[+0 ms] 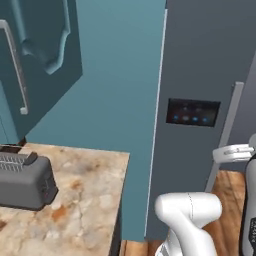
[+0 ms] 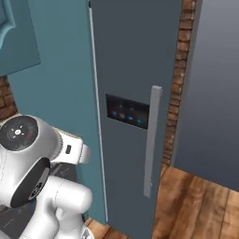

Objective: Take the orange and lemon wedge from the highest rack and move them to the second highest rack where the orange and sweet potato are located, to maximize freezer space. Close the freezer door after rearranging.

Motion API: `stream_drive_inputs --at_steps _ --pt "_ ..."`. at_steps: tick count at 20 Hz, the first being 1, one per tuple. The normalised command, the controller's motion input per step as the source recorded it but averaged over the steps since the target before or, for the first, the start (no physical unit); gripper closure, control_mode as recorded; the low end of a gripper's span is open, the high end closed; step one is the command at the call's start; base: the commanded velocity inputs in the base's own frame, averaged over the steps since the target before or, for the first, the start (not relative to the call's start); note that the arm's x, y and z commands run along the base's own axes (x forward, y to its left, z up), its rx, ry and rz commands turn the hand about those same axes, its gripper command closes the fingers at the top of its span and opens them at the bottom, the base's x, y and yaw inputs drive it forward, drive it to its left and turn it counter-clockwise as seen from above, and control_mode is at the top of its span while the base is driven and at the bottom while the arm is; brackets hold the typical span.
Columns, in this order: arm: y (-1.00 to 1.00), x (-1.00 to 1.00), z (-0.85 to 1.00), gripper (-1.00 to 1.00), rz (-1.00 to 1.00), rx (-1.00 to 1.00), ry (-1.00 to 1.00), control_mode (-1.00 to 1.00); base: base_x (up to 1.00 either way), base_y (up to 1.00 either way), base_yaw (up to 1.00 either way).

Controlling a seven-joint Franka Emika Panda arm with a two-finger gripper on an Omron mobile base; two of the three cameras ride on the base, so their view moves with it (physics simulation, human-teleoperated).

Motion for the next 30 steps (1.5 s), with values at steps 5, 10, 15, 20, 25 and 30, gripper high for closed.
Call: stream_drive_inputs --at_steps 5,10,15,20,25,30 --pt "0.0 0.0 0.0 -1.0 0.0 0.0 0.0 1.0 0.65 0.2 -0.2" --pt "0.0 0.0 0.0 -1.0 0.0 0.0 0.0 1.0 0.6 0.05 -0.09" --pt "0.0 0.0 0.0 -1.0 0.0 0.0 0.0 1.0 0.58 0.0 -0.06" --pt "0.0 0.0 0.0 -1.0 0.0 0.0 0.0 1.0 0.59 0.0 -0.03" --pt "0.0 0.3 -0.02 -1.0 0.0 0.01 0.0 -1.0 0.38 0.0 -0.01" --pt "0.0 0.84 -0.13 -1.0 0.0 0.0 0.0 -1.0 0.0 0.0 0.0"
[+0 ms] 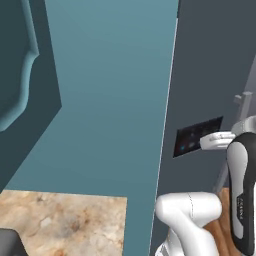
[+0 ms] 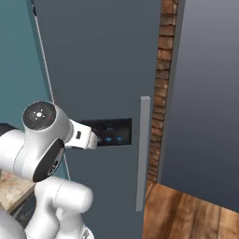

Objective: Take the orange and lemon wedge from the highest rack and move them to the second highest rack where the orange and sweet potato are located, to maximize freezer space. Close the freezer door after rearranging.

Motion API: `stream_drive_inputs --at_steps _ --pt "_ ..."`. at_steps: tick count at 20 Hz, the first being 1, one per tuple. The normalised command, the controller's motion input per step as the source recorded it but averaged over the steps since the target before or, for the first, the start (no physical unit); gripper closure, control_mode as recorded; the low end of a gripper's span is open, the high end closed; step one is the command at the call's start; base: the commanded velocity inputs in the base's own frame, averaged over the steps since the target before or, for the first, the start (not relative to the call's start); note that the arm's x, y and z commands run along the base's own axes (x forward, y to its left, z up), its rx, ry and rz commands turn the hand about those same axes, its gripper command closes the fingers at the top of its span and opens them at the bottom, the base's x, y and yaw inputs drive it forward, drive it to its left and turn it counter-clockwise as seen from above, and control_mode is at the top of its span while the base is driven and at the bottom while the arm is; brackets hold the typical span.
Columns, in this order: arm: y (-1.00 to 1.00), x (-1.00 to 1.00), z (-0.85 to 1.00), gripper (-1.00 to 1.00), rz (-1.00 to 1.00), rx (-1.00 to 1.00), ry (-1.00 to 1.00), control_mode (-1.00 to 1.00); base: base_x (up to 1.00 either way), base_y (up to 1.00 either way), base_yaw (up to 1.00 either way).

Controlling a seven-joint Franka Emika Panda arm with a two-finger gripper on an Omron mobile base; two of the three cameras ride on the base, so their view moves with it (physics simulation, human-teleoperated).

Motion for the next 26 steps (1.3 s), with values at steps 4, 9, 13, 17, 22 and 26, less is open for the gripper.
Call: stream_drive_inputs --at_steps 4,9,13,17,22,26 --pt "0.0 0.92 -0.14 -1.0 0.05 0.0 0.0 -1.0 0.0 0.0 0.0" --pt "0.0 0.82 -0.16 -1.0 0.27 0.01 -0.01 -1.0 0.0 0.0 0.0" --pt "0.0 0.75 -0.21 -1.0 0.32 0.03 -0.05 -1.0 0.0 0.0 0.0" --pt "0.0 0.75 -0.23 -1.0 0.35 0.0 0.0 -1.0 0.0 0.0 0.0" --pt "0.0 0.67 -0.19 -1.0 0.18 0.0 0.0 -1.0 0.0 0.0 0.0" --pt "0.1 0.64 -0.2 -1.0 0.0 0.0 0.0 -1.0 0.0 0.0 0.0"
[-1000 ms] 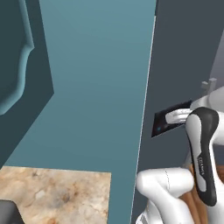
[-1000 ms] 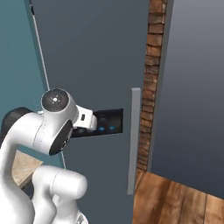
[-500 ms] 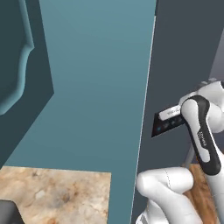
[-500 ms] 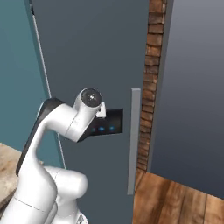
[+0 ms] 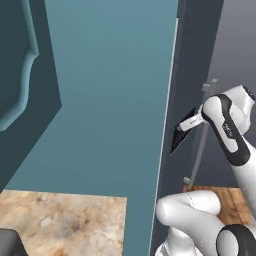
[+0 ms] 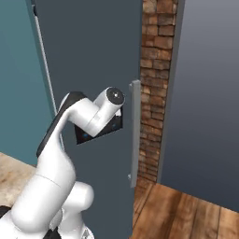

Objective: Take the orange and lemon wedge from the highest rack and move them to the second highest rack where the orange and sweet potato are located, to maximize freezer space. Close the freezer door after rearranging.

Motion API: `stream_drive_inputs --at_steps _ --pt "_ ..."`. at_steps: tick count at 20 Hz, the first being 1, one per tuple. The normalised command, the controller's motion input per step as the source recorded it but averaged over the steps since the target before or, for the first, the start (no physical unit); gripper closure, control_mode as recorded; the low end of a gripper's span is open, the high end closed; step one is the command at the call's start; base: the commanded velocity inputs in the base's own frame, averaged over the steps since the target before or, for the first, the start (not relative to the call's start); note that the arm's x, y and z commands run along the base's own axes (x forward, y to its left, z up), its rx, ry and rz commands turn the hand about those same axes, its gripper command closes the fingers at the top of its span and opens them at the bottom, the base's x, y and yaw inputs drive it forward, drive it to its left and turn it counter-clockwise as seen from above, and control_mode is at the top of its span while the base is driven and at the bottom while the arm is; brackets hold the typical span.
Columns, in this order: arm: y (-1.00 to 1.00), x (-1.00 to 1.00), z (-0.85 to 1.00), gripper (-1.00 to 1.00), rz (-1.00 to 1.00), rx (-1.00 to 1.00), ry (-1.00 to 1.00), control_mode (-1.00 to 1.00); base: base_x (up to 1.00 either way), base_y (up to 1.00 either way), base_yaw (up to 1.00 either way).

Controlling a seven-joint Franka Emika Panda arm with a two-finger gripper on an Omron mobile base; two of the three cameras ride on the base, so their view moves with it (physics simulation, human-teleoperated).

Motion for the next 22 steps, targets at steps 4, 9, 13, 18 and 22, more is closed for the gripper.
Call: stream_drive_inputs --at_steps 4,9,13,18,22 --pt "0.2 0.54 -0.2 -1.0 0.0 0.0 0.0 -1.0 0.0 0.0 0.0" --pt "0.39 0.24 -0.24 -1.0 0.0 0.0 0.0 -1.0 0.0 0.0 0.0" --pt "0.48 0.0 -0.24 -1.0 0.0 0.0 -0.02 -1.0 0.0 0.0 0.0" --pt "0.41 -0.07 -0.2 -1.0 0.0 0.0 -0.06 -1.0 0.0 0.0 0.0" --pt "0.37 -0.17 -0.17 -1.0 0.0 0.0 -0.05 -1.0 0.0 0.0 0.0"
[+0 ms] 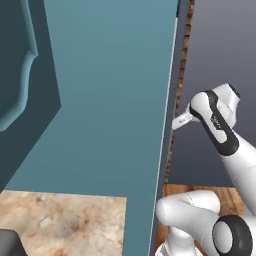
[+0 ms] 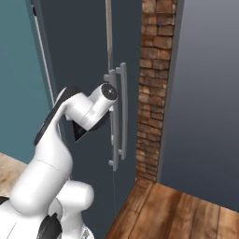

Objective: Take the orange and lemon wedge from the highest rack and move them to the second highest rack where the orange and sweet potato are located, to maximize freezer space. Close the freezer door after rearranging.

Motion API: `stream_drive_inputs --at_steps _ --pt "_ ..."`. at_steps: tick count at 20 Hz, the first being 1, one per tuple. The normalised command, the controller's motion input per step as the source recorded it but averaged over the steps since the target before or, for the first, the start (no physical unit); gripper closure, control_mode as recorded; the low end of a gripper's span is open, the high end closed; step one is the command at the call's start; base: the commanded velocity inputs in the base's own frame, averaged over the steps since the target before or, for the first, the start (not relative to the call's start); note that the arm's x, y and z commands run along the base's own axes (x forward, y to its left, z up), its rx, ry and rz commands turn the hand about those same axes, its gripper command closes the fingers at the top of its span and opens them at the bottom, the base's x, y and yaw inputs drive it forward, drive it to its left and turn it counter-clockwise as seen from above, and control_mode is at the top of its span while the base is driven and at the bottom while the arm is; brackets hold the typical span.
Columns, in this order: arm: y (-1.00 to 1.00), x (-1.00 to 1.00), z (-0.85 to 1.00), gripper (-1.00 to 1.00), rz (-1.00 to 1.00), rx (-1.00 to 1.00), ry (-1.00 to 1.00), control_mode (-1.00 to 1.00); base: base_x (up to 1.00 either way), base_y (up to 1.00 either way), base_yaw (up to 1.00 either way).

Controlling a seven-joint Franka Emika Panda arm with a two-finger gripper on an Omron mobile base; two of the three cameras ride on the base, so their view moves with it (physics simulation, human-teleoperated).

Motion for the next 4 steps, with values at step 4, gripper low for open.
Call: stream_drive_inputs --at_steps 4 --pt "0.33 -0.12 -0.13 -1.0 0.0 0.0 0.0 -1.0 0.0 0.0 0.0"
